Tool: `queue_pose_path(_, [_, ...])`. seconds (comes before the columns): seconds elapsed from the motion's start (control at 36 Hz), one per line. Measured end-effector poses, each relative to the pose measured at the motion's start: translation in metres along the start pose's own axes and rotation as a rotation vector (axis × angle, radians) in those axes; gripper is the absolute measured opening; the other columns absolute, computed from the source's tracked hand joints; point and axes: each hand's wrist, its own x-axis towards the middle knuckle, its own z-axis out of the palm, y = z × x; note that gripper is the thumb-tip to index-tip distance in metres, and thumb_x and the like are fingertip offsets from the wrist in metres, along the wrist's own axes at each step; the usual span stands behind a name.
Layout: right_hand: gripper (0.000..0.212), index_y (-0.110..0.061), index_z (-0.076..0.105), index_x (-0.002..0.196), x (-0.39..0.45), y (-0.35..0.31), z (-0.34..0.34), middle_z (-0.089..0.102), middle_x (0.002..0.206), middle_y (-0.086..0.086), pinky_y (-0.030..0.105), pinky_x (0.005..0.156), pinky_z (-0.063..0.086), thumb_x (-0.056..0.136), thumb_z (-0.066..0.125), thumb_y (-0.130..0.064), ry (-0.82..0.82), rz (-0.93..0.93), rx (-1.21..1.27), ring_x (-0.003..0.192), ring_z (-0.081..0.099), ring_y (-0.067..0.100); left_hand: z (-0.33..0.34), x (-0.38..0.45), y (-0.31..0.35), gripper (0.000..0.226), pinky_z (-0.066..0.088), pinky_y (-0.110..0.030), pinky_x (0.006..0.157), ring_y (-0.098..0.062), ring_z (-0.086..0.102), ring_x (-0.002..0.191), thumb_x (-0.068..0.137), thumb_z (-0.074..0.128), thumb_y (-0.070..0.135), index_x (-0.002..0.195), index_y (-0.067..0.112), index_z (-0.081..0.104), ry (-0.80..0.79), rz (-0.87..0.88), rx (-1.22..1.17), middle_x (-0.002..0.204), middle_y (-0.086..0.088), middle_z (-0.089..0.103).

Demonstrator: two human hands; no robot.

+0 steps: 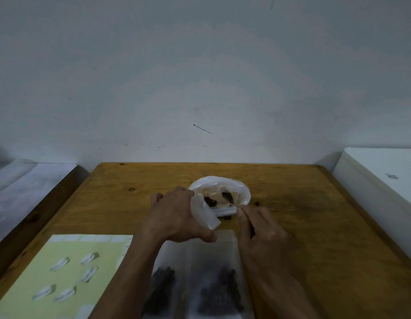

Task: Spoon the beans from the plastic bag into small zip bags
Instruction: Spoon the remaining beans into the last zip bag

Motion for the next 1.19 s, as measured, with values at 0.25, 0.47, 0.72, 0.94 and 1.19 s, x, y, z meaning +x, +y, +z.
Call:
queue_pose_path(0.25, [0.009, -0.007, 0.069, 0.095, 0.008, -0.006, 0.003, 0.055, 0.081, -0.003, 0.007, 0.05, 0.033, 0.095, 0.06, -0.005, -0.025, 0.176, -0.092, 0.06, 0.046, 0.002, 0.008, -0.002, 0.003, 0.106, 0.02, -0.043, 0.111, -0.017, 0.044, 0.125, 0.051, 0.076, 0.076, 0.14, 0.026, 0.045, 0.002, -0.006, 0.064, 0.139, 0.007, 0.045])
queue_pose_path(0.47, [0.014, -0.006, 0.068, 0.093, 0.013, -0.007, -0.007, 0.055, 0.08, -0.001, 0.004, 0.044, 0.026, 0.097, 0.054, -0.009, -0.011, 0.058, -0.148, 0.051, 0.038, 0.001, 0.012, -0.003, 0.001, 0.102, 0.019, -0.045, 0.112, -0.017, 0.043, 0.123, 0.05, 0.074, 0.077, 0.136, 0.031, 0.044, -0.006, 0.019, 0.077, 0.133, 0.009, 0.046])
queue_pose_path(0.72, [0.027, -0.008, 0.067, 0.1, 0.014, -0.008, -0.003, 0.058, 0.086, 0.0, 0.0, 0.057, 0.037, 0.1, 0.044, -0.02, -0.011, 0.053, -0.081, 0.061, 0.04, -0.003, 0.018, -0.007, 0.002, 0.098, 0.017, -0.045, 0.11, -0.018, 0.042, 0.124, 0.05, 0.07, 0.079, 0.133, 0.032, 0.046, -0.001, 0.046, 0.135, 0.134, 0.008, 0.046])
queue_pose_path(0.94, [0.008, -0.005, 0.065, 0.088, 0.012, -0.014, 0.0, 0.06, 0.081, 0.007, 0.004, 0.05, 0.017, 0.09, 0.063, 0.002, -0.115, 0.08, -0.267, 0.054, 0.04, 0.006, 0.021, -0.008, 0.005, 0.105, 0.013, -0.047, 0.114, -0.02, 0.038, 0.131, 0.054, 0.072, 0.079, 0.141, 0.031, 0.039, -0.028, 0.046, 0.149, 0.142, 0.006, 0.042])
queue_pose_path(1.19, [0.02, -0.005, 0.066, 0.094, 0.015, -0.012, -0.009, 0.057, 0.081, 0.003, 0.002, 0.047, 0.024, 0.101, 0.05, -0.015, -0.024, 0.074, -0.173, 0.054, 0.038, 0.001, 0.022, -0.007, 0.003, 0.102, 0.014, -0.047, 0.113, -0.019, 0.04, 0.128, 0.053, 0.071, 0.079, 0.138, 0.033, 0.041, -0.02, 0.056, 0.134, 0.139, 0.006, 0.044])
